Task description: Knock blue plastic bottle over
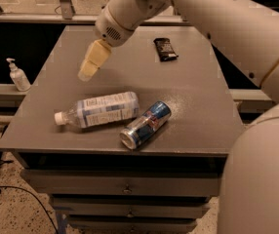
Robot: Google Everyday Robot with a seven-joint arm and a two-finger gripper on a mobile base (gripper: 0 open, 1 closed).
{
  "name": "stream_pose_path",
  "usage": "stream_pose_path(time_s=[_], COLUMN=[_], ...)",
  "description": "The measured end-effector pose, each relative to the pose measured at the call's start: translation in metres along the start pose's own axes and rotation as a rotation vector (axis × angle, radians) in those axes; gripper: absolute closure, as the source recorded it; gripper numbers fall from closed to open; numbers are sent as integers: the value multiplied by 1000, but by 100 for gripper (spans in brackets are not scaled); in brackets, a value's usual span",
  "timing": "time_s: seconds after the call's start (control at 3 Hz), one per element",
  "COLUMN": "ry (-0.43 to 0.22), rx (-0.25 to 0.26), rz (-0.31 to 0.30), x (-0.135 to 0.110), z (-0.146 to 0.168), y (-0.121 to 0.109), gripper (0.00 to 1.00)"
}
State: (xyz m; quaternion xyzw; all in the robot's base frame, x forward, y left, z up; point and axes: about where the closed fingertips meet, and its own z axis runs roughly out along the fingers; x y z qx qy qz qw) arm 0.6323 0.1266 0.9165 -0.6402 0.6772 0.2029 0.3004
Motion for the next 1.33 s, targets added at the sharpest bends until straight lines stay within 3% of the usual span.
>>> stream_pose_path(time_s=[0.33,0.67,1.0,1.33], ry=[-139,-330,-488,-501], rx=[53,152,295,323], rz=[78,154,197,208], x=[26,64,111,126], z=[-19,-56,-112,-127], y=[-17,-48,-86,-89], gripper=[0,0,0,0])
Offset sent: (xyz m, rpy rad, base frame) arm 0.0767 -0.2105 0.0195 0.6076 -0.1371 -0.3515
